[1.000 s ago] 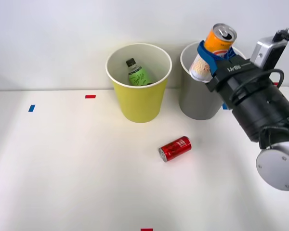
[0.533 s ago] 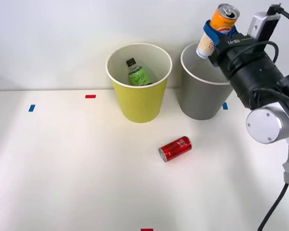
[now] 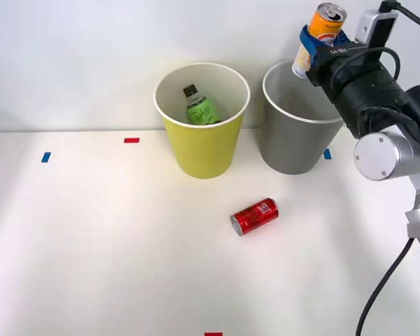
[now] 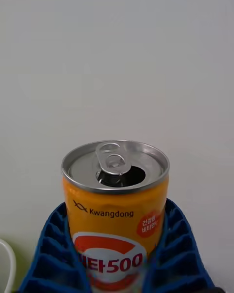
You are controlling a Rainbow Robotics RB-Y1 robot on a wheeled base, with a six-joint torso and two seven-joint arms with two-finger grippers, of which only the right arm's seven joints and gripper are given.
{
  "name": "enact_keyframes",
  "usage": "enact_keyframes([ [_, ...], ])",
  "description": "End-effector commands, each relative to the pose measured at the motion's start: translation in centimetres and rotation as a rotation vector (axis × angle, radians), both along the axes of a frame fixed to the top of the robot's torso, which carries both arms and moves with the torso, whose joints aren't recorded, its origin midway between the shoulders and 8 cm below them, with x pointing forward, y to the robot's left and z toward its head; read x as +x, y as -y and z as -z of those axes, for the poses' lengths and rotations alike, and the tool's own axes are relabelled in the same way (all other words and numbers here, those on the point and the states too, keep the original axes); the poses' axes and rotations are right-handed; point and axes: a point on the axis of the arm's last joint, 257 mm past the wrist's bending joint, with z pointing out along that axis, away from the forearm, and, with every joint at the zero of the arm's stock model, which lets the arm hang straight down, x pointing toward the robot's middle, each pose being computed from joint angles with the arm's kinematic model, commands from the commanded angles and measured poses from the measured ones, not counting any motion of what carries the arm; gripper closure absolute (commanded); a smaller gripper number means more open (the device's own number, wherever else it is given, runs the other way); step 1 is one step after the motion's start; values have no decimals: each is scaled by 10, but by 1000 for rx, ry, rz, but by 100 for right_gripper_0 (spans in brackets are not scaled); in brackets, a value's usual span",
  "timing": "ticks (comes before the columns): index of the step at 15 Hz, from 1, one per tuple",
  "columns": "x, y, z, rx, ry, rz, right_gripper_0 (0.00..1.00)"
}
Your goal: Put cans in the gray bin, plastic bottles in the light green bin
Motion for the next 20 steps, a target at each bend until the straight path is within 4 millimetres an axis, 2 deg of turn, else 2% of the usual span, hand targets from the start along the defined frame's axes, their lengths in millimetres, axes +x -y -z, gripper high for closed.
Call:
enact_keyframes([
  [1,4,2,4,-9,-9,7,0],
  [6,3,0,7,-25,-9,4,0],
  [9,-5,8,7,-51,14,9,0],
  [13,-48,41,14,-1,64,41,0],
  [15,-61,58,19,36,71,62,0],
  [18,-74,85,37,85,70,112,0],
  [20,-83,106,58,117,50,164,0],
])
